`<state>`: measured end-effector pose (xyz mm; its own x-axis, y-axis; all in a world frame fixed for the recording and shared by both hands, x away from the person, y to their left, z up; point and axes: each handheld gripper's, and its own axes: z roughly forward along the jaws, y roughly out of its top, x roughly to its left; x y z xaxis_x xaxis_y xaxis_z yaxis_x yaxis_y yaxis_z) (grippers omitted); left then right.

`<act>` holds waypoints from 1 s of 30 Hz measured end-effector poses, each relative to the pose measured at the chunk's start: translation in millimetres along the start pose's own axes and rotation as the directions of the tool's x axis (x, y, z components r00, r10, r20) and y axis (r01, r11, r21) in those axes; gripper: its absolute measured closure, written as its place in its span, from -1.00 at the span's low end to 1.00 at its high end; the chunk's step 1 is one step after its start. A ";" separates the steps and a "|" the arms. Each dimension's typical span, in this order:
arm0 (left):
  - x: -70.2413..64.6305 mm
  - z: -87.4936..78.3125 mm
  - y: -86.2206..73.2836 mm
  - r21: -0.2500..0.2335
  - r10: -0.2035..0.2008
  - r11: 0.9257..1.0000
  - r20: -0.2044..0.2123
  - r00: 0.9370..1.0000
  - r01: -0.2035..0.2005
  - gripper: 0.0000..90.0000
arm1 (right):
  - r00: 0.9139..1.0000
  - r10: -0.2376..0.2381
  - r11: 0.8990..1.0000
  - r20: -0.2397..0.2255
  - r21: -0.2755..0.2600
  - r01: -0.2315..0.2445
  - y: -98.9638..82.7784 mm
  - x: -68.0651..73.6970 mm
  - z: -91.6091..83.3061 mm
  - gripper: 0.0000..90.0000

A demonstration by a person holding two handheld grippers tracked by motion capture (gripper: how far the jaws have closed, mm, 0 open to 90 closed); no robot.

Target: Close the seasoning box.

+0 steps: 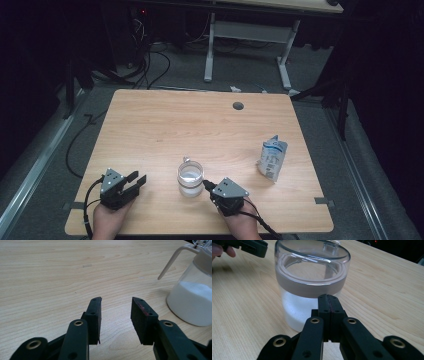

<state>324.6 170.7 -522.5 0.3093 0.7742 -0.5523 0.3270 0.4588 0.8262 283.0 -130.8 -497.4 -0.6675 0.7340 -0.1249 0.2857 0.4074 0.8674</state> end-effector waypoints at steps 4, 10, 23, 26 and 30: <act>0.4 0.0 0.3 -0.004 -0.003 1.000 0.000 1.000 0.003 0.35 | 1.000 -0.009 1.000 -0.010 -0.005 0.009 1.8 4.3 2.8 1.00; 0.9 -0.4 0.2 -0.001 0.000 1.000 -0.001 1.000 0.000 0.35 | 1.000 -0.011 1.000 -0.027 -0.011 0.011 4.2 9.3 7.2 1.00; -0.5 0.6 -1.5 0.002 0.002 1.000 -0.001 1.000 -0.002 0.35 | 0.999 -0.013 1.000 -0.042 -0.012 0.013 4.5 12.3 10.0 1.00; -0.3 0.5 -1.2 0.000 0.002 1.000 -0.001 1.000 -0.002 0.35 | 0.999 -0.015 1.000 -0.043 -0.010 0.014 3.9 12.4 9.9 1.00; 0.9 -0.2 -0.5 0.003 0.003 1.000 -0.002 1.000 -0.003 0.35 | 0.999 -0.005 1.000 -0.032 -0.011 0.005 2.6 9.1 8.1 0.99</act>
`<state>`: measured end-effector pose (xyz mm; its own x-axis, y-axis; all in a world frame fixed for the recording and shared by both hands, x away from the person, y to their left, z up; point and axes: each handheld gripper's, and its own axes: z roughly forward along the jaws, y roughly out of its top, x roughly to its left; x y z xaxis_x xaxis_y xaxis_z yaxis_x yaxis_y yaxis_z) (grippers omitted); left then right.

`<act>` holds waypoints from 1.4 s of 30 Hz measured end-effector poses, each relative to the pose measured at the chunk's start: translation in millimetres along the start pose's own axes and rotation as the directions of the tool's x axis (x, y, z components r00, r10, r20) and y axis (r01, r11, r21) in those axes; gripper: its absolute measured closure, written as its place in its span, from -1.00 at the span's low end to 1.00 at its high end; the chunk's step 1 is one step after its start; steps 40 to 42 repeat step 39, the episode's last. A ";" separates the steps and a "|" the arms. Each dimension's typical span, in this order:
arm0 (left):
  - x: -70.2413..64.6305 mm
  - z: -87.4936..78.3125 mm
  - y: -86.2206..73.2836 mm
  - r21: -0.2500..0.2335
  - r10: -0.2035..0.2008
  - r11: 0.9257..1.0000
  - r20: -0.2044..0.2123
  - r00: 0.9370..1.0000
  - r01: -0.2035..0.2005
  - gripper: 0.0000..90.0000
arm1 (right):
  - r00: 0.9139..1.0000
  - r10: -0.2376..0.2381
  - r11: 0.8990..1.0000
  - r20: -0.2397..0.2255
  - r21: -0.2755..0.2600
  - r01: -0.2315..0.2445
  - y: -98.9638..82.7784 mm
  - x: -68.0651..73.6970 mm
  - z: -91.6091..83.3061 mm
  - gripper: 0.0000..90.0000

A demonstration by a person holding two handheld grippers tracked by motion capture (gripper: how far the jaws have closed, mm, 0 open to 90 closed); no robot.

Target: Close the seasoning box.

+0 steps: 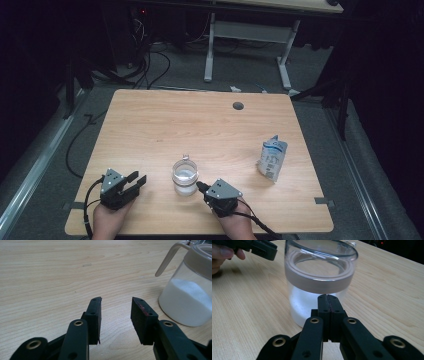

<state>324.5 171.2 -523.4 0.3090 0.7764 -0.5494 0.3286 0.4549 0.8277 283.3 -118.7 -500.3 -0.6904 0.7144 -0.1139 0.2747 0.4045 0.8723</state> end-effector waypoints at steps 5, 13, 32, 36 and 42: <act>-0.3 -0.3 0.3 -0.003 -0.003 1.000 0.001 1.000 0.003 0.34 | 1.000 0.017 1.000 0.025 0.000 -0.017 -3.6 -9.4 -5.8 0.96; -0.5 0.7 -0.7 -0.001 0.003 1.000 0.000 1.000 -0.003 0.32 | 0.992 0.091 0.996 0.091 0.008 -0.092 -18.8 -39.7 -19.1 0.82; -1.7 0.0 -0.2 -0.003 0.006 1.000 0.002 1.000 -0.006 0.30 | 0.932 0.228 0.973 0.283 -0.047 -0.224 -66.0 -99.7 -81.9 0.50; -0.9 -0.3 0.4 -0.005 0.008 1.000 0.001 1.000 -0.008 0.30 | 0.935 0.207 0.978 0.286 -0.037 -0.205 -65.3 -96.8 -78.9 0.50; -0.5 -0.8 1.3 -0.011 0.004 1.000 0.000 1.000 -0.004 0.30 | 0.934 0.217 0.976 0.283 -0.039 -0.215 -65.5 -96.9 -78.0 0.50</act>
